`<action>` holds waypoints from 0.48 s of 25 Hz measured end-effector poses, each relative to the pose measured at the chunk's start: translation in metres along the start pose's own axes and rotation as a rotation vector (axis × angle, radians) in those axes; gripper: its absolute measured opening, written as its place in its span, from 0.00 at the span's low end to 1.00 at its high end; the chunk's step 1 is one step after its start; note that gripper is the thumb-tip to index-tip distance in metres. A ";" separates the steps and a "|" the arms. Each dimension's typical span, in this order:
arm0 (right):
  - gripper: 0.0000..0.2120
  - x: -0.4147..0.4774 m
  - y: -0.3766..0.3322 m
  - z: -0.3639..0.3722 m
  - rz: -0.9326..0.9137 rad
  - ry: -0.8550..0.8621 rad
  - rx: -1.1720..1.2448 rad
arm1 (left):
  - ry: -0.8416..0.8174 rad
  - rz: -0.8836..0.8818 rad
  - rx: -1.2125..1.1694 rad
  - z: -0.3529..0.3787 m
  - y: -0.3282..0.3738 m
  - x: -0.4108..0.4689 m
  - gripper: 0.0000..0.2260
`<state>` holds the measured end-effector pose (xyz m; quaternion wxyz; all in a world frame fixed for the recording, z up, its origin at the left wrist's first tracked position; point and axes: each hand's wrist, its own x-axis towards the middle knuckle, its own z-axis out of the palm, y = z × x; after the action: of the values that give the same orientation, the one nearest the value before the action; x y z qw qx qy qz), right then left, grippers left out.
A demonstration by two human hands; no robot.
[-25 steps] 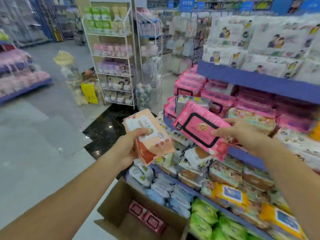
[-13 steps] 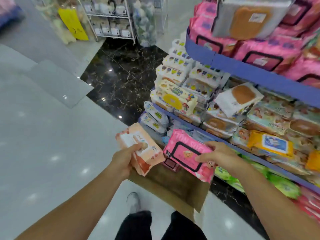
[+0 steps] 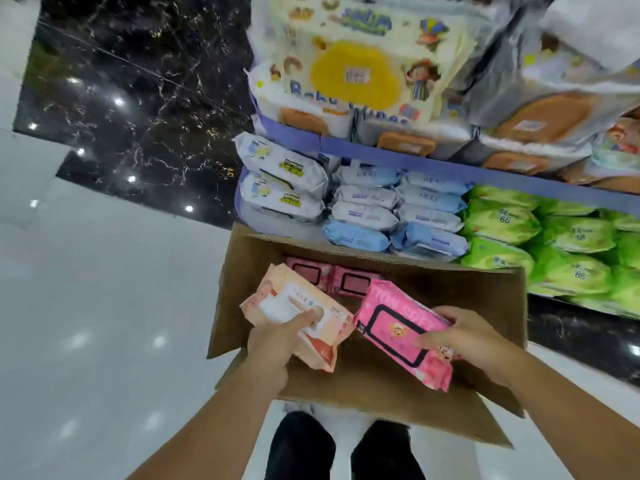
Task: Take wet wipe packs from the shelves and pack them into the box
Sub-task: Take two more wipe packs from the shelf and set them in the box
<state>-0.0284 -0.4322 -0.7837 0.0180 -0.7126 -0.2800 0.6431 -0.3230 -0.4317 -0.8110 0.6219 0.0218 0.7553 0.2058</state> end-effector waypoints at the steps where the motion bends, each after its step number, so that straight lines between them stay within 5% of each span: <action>1: 0.21 0.030 0.013 0.005 0.009 0.011 0.016 | 0.020 -0.026 -0.014 0.007 -0.009 0.028 0.30; 12: 0.23 0.310 0.094 0.051 -0.003 0.041 -0.019 | 0.054 -0.101 -0.224 0.070 -0.071 0.285 0.26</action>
<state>-0.0353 -0.3974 -1.1099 0.0180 -0.7251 -0.2868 0.6258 -0.3049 -0.3945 -1.1100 0.6093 -0.0917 0.7442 0.2579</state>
